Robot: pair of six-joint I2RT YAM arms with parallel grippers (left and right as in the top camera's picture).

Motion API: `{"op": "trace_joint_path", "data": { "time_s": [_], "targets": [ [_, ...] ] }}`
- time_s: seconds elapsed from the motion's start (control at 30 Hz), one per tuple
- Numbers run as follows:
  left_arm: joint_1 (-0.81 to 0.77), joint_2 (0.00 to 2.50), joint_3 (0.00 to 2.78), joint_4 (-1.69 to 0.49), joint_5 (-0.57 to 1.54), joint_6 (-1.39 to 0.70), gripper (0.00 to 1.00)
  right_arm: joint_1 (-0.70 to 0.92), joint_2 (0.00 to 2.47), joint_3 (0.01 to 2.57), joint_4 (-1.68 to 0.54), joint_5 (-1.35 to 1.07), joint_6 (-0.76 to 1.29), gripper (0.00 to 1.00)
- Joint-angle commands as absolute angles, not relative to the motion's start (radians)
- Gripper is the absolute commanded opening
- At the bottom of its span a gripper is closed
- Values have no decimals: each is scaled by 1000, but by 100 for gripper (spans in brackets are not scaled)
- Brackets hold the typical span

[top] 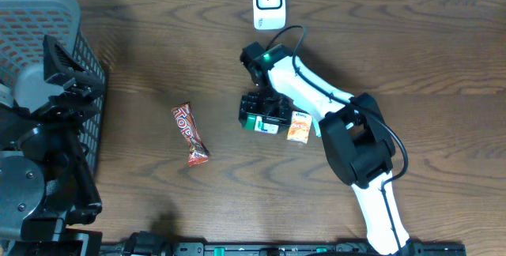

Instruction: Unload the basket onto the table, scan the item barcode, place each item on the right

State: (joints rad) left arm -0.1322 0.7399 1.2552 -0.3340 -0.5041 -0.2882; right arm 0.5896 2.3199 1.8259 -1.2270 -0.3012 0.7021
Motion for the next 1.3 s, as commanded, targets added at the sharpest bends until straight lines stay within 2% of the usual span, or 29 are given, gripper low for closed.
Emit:
{"op": "trace_joint_path", "data": {
  "time_s": [0.0,0.17,0.3,0.43,0.63,1.0,1.27],
  "targets": [
    [-135,738,1251,-331,-518,-283,98,552,2363,1883,-1309,-436,597,75],
    [-135,738,1251,-331,-518,-283,98,509,2363,1965,-1496,-542,524,76],
    [-135,738,1251,-331,-517,-283,98,492,2363,1972,-1564,-653,445,76],
    [-135,738,1251,-331,-517,-283,98,488,2363,1972,-1611,-666,429,79],
    [-135,739,1251,-332,-517,-283,98,488,2363,1972,-1697,-722,368,77],
    [-135,741,1251,-332,-517,-283,98,492,2363,1972,-1702,-744,347,75],
    [-135,745,1251,-332,-517,-283,98,490,2363,1980,-1596,-530,408,72]
  ]
}}
